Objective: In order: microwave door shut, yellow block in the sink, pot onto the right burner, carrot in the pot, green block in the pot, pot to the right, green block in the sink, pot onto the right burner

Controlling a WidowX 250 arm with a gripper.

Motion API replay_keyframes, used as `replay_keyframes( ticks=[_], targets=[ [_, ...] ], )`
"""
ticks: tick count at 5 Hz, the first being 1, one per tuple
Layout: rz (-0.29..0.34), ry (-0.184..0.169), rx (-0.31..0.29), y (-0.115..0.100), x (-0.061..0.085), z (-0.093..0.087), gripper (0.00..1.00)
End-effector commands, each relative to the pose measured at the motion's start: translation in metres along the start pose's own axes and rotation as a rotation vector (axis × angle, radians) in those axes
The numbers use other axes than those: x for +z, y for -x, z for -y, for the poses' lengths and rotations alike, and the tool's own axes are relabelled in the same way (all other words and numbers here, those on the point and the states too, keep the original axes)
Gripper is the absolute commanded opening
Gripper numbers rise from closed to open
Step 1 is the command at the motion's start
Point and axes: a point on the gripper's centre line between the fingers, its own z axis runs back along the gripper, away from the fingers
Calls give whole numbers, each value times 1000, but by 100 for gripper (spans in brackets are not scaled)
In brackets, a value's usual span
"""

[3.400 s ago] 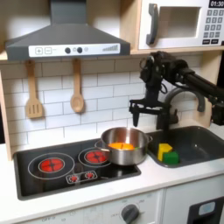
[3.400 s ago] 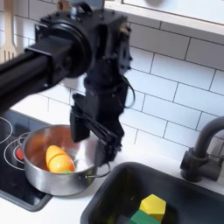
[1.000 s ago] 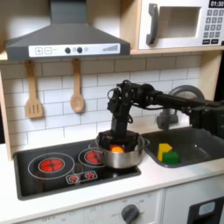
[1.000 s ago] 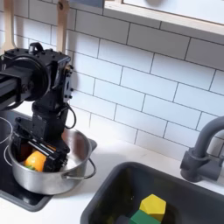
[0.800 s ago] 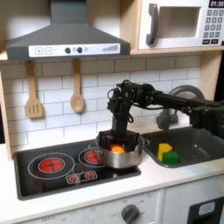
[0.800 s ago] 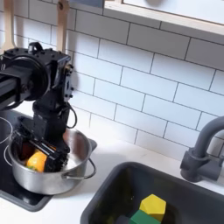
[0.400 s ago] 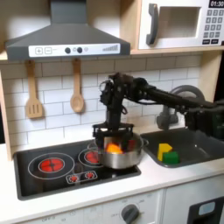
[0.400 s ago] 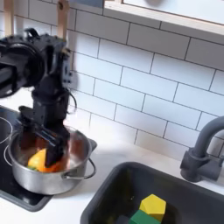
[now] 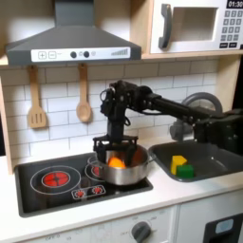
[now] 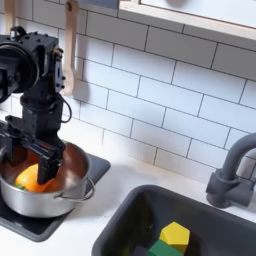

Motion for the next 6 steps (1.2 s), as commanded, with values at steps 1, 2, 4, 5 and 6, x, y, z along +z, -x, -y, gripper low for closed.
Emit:
replay_keyframes(
  ticks=[1,2,4,5,6],
  targets=[
    [-16,-14,53,5,-2,-20,100],
    [-20,-22,74,5,-3,-31,100],
    [-26,-31,107,7,-5,-44,100],
    [-24,-31,119,6,-6,-51,100],
    [-18,-38,133,6,-4,-57,100]
  ],
)
